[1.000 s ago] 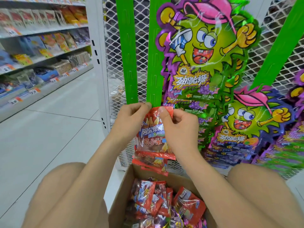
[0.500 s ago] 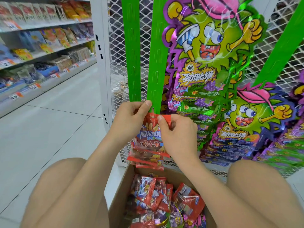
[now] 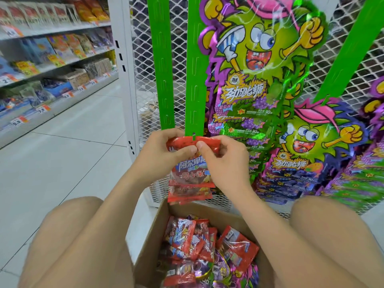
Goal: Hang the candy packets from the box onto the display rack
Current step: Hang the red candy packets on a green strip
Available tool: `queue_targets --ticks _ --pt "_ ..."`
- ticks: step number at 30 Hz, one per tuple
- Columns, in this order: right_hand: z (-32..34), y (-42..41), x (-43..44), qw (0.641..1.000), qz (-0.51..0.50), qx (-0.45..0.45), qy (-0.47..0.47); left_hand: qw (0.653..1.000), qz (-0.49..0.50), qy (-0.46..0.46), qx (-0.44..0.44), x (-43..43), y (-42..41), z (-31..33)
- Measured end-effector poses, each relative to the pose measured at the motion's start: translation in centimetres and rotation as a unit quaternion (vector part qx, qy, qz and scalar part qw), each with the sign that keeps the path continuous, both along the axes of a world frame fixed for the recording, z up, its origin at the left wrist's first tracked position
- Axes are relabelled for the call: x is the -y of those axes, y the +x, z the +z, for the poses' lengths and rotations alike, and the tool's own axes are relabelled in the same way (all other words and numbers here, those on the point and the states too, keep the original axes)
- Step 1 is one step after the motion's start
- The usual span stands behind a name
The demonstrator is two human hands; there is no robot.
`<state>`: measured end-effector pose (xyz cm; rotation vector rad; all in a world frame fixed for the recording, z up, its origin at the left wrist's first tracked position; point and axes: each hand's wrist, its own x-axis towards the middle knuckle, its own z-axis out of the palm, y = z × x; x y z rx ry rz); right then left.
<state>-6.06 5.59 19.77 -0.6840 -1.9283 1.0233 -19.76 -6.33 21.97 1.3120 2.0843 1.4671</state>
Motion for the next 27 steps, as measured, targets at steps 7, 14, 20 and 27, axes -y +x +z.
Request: queue_targets --ticks 7,14,20,27 --pt "-0.5 -0.3 0.3 0.998 -0.010 -0.006 -0.056 0.999 -0.003 0.007 0.052 0.2 0.4 0.7" --pt "-0.3 0.2 0.4 0.999 -0.021 0.047 0.005 0.998 -0.008 -0.009 0.055 0.1 0.1 0.4" --pt "-1.0 0.0 0.6 0.997 -0.048 -0.002 -0.065 0.999 -0.030 -0.005 0.009 -0.2 0.2 -0.2" --pt "-1.0 1.2 0.7 0.987 -0.086 0.136 -0.011 0.985 0.054 0.015 -0.162 -1.4 0.9 -2.4"
